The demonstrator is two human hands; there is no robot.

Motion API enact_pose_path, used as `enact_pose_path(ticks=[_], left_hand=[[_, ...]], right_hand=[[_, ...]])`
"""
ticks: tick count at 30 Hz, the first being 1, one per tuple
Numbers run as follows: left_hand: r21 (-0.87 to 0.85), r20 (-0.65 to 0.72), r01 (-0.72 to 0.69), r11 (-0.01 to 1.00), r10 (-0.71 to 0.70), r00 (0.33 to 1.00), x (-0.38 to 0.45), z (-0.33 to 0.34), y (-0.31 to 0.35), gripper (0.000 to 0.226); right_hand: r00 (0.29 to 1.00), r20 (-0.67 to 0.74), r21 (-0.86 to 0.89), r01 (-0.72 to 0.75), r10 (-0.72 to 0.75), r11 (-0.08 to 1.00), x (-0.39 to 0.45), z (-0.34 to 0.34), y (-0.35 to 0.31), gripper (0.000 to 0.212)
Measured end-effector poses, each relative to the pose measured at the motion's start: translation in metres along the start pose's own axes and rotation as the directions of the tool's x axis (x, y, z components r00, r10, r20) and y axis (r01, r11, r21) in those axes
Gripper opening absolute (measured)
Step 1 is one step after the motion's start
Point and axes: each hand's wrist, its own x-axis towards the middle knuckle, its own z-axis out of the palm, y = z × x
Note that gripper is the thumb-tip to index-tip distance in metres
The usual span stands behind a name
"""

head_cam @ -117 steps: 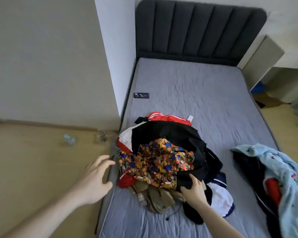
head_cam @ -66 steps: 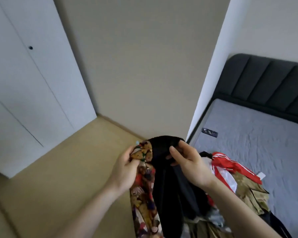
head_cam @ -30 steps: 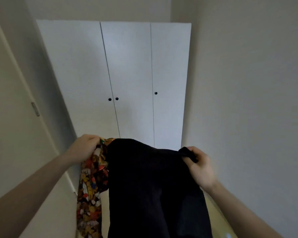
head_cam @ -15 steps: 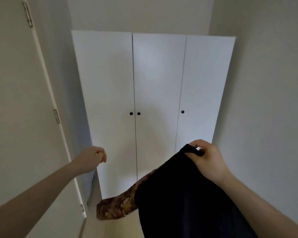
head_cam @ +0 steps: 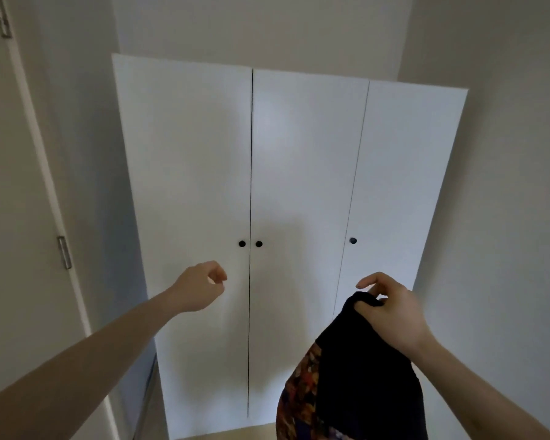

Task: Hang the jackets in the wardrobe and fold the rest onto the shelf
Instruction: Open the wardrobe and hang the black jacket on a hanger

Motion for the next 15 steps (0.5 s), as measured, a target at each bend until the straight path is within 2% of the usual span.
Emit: enact_pose_path(ticks=[2,5,15], left_hand=[[0.013,0.041,0.017,1.0,-0.018,0.999,0.028,0.011,-0.006,0.02],[0.039,0.08,0.054,0.998,-0.057,0.995,0.071,0.024,-0.012,0.037],[0.159,0.074,0.154,0.975,-0.167,0.983,0.203,0.063,-0.02,0.068]], right_hand=[[1.0,0.012,0.004,-0.019,0.019,1.0,0.019,0.008,0.003,0.029],[0.998,0.054,0.019,-0.037,0.036,0.999,0.052,0.023,0.01,0.032],[0.96,0.279,0.04,-0.01,-0.002,0.999,0.18,0.089,0.049,0.04]])
